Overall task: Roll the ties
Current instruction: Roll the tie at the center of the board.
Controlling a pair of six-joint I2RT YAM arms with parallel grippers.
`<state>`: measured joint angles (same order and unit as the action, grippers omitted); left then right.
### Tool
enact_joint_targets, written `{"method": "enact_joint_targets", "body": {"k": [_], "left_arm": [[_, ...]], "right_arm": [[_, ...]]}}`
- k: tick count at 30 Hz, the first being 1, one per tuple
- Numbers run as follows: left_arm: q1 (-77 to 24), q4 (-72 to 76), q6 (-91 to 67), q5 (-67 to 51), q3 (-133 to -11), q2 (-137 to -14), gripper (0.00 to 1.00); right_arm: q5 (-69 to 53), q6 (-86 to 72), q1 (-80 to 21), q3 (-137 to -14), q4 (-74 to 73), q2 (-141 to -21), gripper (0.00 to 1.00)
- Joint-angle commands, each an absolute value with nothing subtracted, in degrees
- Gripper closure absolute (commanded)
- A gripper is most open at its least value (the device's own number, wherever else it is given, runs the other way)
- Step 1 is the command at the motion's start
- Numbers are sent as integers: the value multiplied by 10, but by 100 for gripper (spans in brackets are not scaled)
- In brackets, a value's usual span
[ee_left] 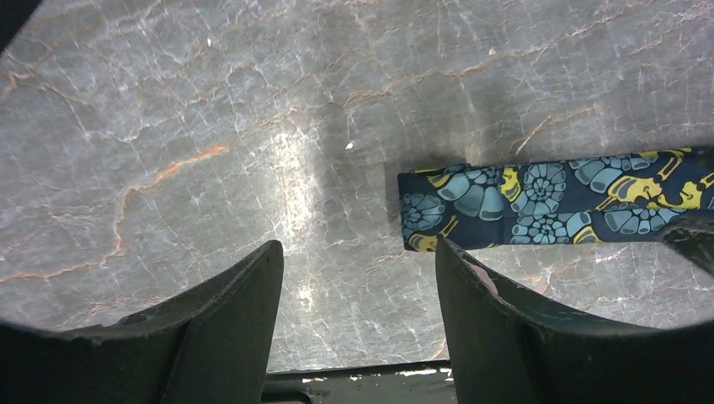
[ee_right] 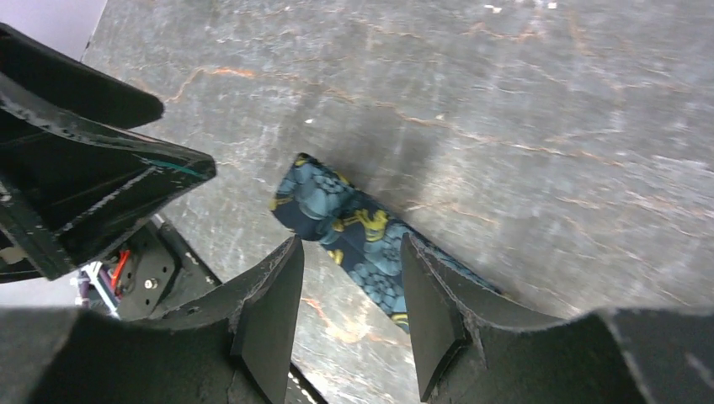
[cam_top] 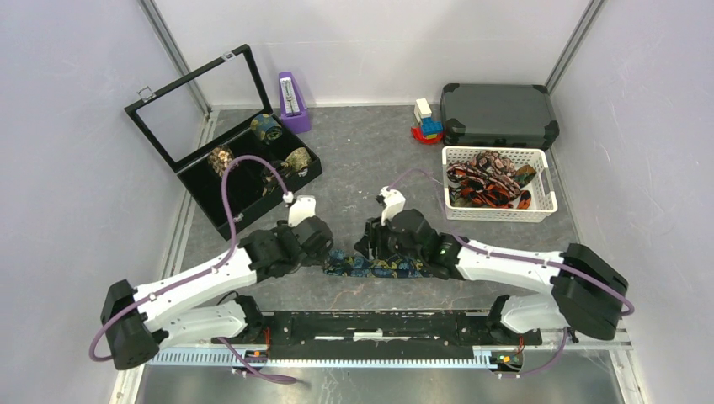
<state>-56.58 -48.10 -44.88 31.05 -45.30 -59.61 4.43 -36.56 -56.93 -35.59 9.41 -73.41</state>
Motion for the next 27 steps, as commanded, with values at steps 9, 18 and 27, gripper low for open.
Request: {"method": "enact_joint_targets", "body": {"k": [9, 18, 27], "left_arm": [[-501, -439, -438, 262, -374, -478, 30], [-500, -432, -443, 263, -367, -482, 30], [-500, -421, -441, 255, -360, -472, 29]], "right_arm": [[40, -386, -628, -492, 112, -867, 58], [34, -384, -646, -520, 114, -914, 70], [44, -372, -646, -515, 114, -942, 74]]}}
